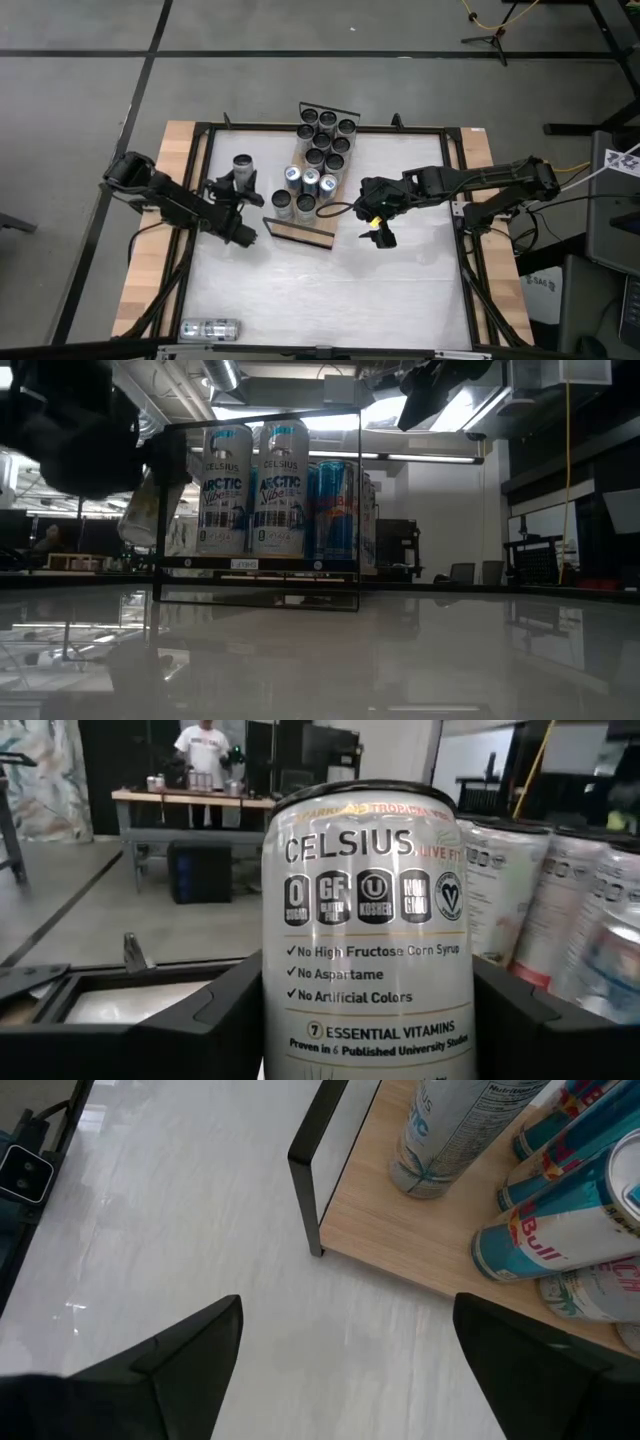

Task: Place canned beverage on shelf
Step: Put the orange soda can on the shelf aligned with the other orange soda can

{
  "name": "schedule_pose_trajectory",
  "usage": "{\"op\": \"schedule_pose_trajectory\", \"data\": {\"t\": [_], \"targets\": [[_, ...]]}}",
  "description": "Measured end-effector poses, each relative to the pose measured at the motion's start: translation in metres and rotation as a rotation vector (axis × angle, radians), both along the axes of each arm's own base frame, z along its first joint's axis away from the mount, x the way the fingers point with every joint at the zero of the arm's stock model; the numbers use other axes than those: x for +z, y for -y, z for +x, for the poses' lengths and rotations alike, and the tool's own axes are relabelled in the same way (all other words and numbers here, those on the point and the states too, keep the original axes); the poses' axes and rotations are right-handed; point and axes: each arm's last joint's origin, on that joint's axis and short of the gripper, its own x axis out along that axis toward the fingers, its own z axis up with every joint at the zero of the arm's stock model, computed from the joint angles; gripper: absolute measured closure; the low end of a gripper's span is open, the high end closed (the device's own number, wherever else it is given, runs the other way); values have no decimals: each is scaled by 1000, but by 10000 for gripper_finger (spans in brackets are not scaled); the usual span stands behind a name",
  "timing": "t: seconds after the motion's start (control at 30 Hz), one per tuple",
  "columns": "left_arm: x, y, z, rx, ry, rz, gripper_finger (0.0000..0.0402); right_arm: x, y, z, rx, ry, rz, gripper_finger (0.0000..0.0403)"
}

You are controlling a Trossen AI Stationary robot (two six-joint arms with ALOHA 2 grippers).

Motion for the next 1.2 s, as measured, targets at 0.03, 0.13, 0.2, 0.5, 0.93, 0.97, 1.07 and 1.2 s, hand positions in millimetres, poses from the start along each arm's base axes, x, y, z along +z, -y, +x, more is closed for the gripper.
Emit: {"op": "schedule_pose_trajectory", "data": {"t": [0.03,0.13,0.2,0.5,0.93,0.97,1.07,1.2], "targets": [[-4,-2,-2,5,12,5,162,0,0,0,0,0,0,45],[-14,-9,-8,33,26,1,161,0,0,0,0,0,0,45],[-20,-11,-12,41,39,-4,161,0,0,0,0,0,0,45],[-40,-13,-16,44,56,-7,161,0,0,0,0,1,0,45],[-41,-3,-14,-14,78,-15,161,17,-2,14,0,199,23,45],[-41,-1,-14,-23,88,-19,161,18,-2,14,0,203,24,45],[-39,3,-15,-50,117,-31,161,21,-2,14,0,211,25,45],[-30,8,-16,-83,148,-44,161,21,-2,14,0,211,25,45]]}}
